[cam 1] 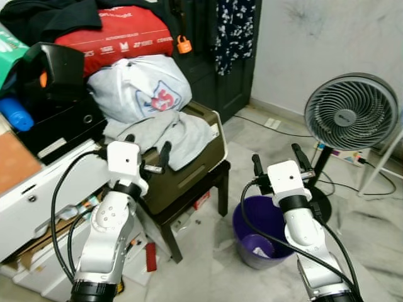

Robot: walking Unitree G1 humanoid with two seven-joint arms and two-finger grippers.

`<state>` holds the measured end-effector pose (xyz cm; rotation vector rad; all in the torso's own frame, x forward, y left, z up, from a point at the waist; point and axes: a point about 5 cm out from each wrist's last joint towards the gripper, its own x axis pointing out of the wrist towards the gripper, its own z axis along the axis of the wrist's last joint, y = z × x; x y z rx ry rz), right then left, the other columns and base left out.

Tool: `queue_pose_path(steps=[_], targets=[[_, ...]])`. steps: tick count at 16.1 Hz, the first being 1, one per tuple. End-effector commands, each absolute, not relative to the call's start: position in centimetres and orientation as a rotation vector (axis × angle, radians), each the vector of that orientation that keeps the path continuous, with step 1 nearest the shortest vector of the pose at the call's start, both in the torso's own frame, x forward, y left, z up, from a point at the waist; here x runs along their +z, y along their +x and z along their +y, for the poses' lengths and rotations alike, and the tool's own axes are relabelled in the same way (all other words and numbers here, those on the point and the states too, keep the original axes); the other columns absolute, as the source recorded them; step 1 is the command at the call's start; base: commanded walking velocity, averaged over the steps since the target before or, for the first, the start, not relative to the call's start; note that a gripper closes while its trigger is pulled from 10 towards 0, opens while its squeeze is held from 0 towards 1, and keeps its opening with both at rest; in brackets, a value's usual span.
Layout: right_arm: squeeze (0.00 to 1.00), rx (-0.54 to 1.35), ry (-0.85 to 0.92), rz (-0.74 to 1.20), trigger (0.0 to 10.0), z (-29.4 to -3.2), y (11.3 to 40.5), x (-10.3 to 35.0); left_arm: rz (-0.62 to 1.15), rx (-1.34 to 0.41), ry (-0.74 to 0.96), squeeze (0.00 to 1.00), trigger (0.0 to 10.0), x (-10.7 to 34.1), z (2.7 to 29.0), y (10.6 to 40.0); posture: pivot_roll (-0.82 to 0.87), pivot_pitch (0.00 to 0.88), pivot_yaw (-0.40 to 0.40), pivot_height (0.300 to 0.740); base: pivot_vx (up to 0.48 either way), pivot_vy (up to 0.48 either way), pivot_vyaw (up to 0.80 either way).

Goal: Clean up the room

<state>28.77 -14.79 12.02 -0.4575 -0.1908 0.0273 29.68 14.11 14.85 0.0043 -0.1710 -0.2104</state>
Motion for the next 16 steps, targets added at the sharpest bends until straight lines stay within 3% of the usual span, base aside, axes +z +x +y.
queue_pose_path(steps=[1,16], targets=[[0.0,0.049,-0.464,-0.206,10.0,-14.07,29.13,12.41,-0.168,-0.169,0.028,0.0,10.0,14.75,14.87,29.8,-0.11,0.012,0.075,0.74,0.0,0.0,0.8],[0.0,0.044,-0.45,-0.231,10.0,-14.04,30.06,13.19,-0.186,-0.113,0.098,0.0,10.0,14.63,14.81,30.2,-0.12,0.029,0.071,0.74,0.0,0.0,0.8]])
